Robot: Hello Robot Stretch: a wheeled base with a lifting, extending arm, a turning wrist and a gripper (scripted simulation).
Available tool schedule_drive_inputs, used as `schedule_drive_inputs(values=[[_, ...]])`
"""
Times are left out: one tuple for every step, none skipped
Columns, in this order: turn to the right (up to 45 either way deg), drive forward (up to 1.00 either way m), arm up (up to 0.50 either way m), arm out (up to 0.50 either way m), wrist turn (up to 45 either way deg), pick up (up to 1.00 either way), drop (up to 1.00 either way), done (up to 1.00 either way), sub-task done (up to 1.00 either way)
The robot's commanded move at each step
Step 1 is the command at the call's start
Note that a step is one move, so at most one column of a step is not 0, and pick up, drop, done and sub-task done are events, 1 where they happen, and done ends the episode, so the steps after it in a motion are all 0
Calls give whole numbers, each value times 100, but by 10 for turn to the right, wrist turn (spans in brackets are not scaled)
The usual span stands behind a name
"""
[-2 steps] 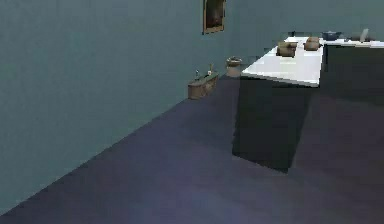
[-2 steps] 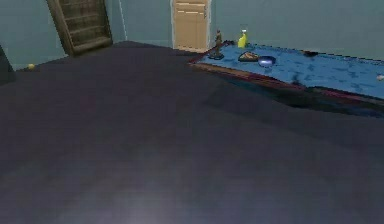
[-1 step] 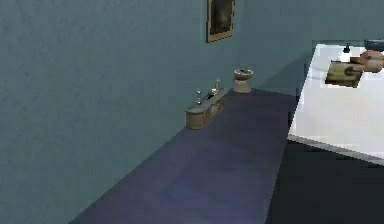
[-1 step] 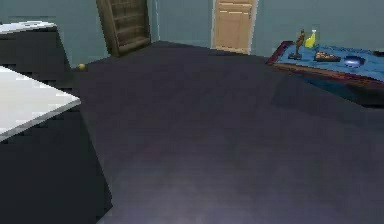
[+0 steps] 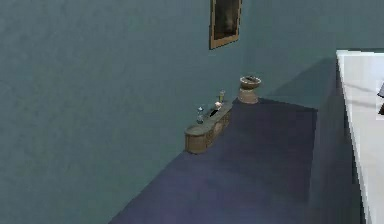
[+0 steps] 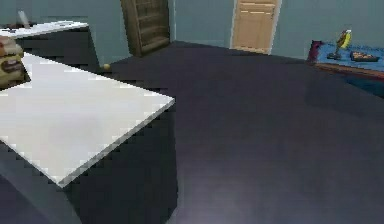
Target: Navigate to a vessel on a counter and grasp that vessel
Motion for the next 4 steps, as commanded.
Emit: schedule_drive_inputs(values=[[60,0,0,0,0,0,0,0,0],[0,100,0,0,0,0,0,0,0],[360,0,0,0,0,0,0,0,0],[0,55,0,0,0,0,0,0,0]])
